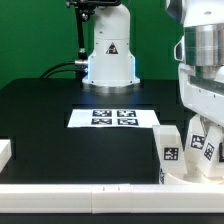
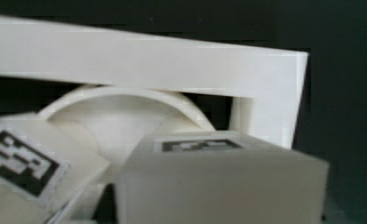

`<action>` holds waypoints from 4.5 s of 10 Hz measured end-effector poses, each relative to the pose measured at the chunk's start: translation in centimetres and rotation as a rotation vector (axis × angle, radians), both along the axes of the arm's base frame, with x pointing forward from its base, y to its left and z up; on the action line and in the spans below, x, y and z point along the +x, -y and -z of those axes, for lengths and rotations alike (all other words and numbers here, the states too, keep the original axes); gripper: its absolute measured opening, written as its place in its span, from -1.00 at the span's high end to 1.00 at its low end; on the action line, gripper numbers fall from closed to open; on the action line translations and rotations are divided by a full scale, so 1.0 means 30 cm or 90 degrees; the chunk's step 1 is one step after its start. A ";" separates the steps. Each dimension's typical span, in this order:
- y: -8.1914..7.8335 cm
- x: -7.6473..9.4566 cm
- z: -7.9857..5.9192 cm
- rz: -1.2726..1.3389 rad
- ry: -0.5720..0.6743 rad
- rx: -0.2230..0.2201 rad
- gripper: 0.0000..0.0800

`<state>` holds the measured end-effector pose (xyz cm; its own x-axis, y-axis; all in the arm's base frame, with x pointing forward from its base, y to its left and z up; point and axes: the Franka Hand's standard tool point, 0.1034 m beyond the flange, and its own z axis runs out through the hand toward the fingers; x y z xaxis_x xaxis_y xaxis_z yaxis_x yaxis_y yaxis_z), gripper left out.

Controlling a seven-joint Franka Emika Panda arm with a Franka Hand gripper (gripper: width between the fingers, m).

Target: Assemble stool

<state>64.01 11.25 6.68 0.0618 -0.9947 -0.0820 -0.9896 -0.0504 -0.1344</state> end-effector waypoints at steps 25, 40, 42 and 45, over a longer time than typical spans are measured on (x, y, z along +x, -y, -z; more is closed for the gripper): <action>-0.053 0.030 -0.113 -1.272 0.064 -0.196 -0.62; 0.025 0.018 -0.022 -1.226 0.021 -0.175 0.17; 0.028 0.021 -0.022 -1.073 0.015 -0.167 0.17; 0.028 0.014 -0.005 -0.697 0.029 -0.113 0.17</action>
Offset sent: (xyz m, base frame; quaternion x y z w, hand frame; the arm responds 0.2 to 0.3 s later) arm 0.0000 0.0000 0.0000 0.0000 0.0000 0.0000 1.0000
